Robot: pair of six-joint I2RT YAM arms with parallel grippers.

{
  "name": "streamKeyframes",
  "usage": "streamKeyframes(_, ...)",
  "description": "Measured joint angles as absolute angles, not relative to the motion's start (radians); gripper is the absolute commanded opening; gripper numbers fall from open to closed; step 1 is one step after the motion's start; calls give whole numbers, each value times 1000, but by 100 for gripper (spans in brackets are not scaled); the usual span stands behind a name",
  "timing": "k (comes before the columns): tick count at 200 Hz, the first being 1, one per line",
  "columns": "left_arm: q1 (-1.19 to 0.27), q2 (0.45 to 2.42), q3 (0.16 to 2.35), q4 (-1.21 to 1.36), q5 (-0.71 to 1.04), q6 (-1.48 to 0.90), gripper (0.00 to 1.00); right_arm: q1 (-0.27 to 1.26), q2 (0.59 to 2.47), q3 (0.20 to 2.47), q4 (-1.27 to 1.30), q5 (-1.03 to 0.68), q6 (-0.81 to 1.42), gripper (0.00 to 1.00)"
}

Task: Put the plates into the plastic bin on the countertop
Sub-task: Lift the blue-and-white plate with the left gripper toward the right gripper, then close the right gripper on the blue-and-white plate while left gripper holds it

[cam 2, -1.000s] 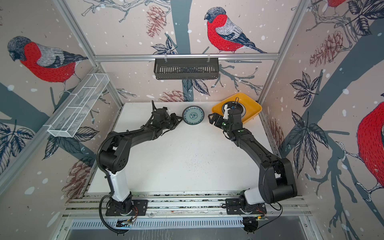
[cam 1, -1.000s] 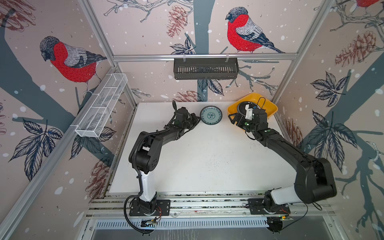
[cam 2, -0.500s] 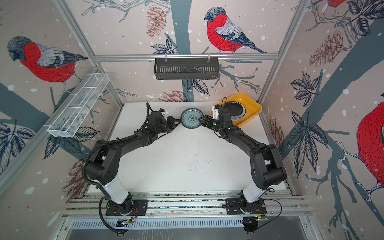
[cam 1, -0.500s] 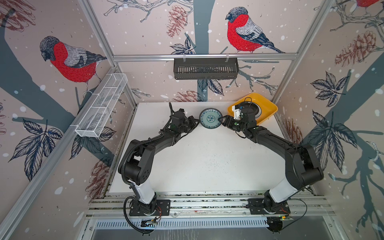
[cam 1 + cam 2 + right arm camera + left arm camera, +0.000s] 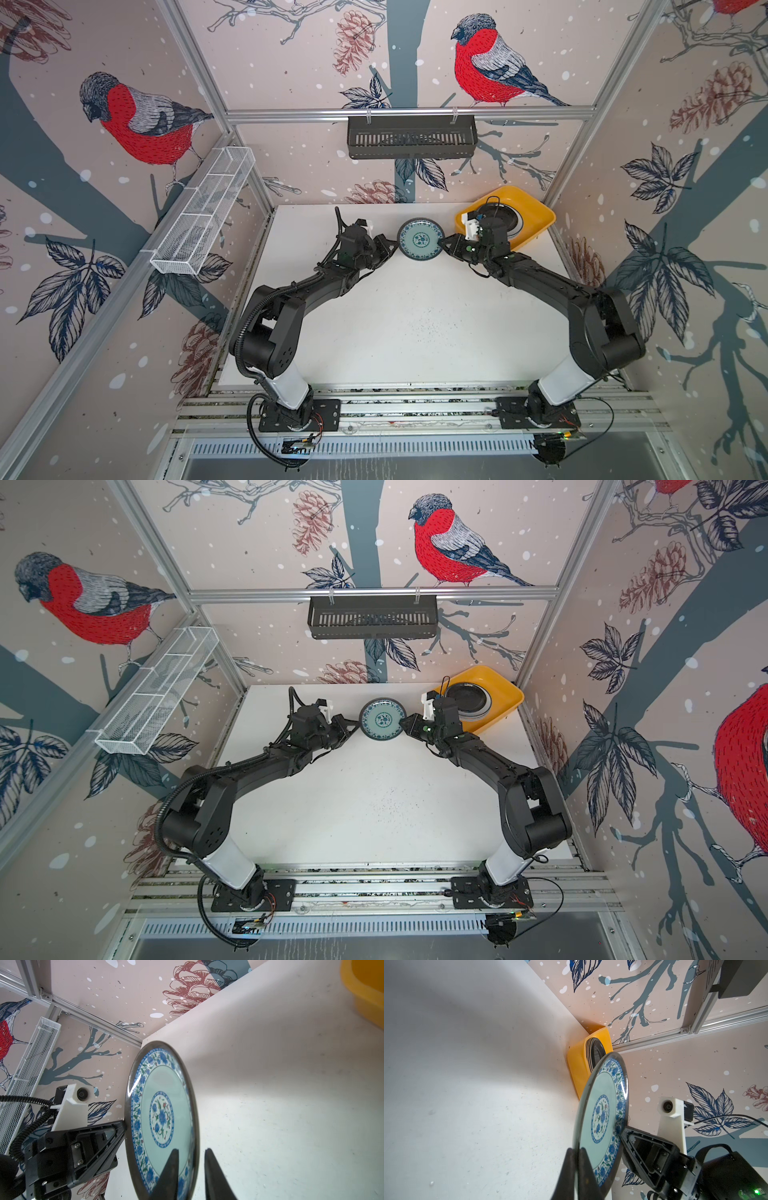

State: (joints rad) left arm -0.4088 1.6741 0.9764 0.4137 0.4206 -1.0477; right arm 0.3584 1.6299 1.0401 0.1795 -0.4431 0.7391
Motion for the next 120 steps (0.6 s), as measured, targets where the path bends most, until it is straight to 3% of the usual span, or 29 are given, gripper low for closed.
streamKeyframes(69,-415,1645,970,411,412,-1047,1,350,1657,1059,173,-431,763,4)
streamKeyframes(120,-414,1610,981,405,381,-1021,45,338,1676,1073,159,-442,764,3)
